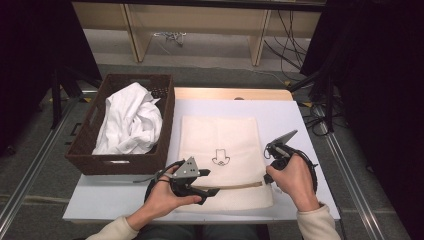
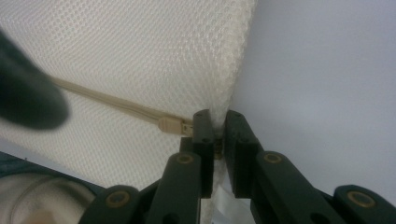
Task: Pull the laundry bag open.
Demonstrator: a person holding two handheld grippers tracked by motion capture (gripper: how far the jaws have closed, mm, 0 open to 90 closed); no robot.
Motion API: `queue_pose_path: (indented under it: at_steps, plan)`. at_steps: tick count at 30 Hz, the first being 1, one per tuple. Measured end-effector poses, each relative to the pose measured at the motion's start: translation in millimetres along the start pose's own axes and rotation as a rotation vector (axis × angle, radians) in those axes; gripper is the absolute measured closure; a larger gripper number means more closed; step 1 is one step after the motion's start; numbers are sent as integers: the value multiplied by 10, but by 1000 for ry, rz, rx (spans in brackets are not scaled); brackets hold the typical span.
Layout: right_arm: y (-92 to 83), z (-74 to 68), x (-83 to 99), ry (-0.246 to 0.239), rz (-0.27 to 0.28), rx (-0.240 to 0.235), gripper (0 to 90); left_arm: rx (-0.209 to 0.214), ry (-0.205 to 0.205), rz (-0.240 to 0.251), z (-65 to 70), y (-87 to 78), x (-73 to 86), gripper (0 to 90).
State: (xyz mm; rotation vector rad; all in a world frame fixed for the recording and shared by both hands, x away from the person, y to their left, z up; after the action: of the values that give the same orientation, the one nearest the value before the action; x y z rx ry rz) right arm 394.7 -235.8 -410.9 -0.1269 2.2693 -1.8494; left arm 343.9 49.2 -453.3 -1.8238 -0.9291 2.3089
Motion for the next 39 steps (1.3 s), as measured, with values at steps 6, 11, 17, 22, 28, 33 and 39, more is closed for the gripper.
queue_pose_path:
  at_steps: [6, 11, 17, 22, 28, 33, 39]
  plan:
    - [8, 13, -1, -21, 12, -1, 845, 15, 31, -2, 10, 74, -49, 317]
    - [24, 12, -7, -13, 10, 8, 844, 31, 53, 7, 29, 148, -104, 314]
    - [17, 7, -2, -18, 7, 0, 844, 35, 63, 8, 48, 224, -150, 313]
    - [20, 7, -2, -15, 6, 1, 844, 50, 75, 5, 77, 277, -210, 313]
    - [11, 3, 4, -15, 11, -2, 845, 74, 75, 15, 127, 378, -272, 311]
    - [14, 18, 5, -32, 19, -4, 844, 90, 76, 16, 156, 471, -289, 311]
    - [10, 4, 9, -24, 17, -2, 845, 107, 83, 13, 175, 564, -296, 312]
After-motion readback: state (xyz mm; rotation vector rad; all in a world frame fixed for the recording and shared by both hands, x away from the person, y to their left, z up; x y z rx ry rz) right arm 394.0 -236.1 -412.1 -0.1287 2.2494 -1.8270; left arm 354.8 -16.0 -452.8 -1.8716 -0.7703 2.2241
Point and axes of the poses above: each handheld gripper's, and its own axes: y roughly forward along the jaws, x roughly out of its underside, z roughly to its right, the point moved 1 cm from there along y, roughly forward along the jaws
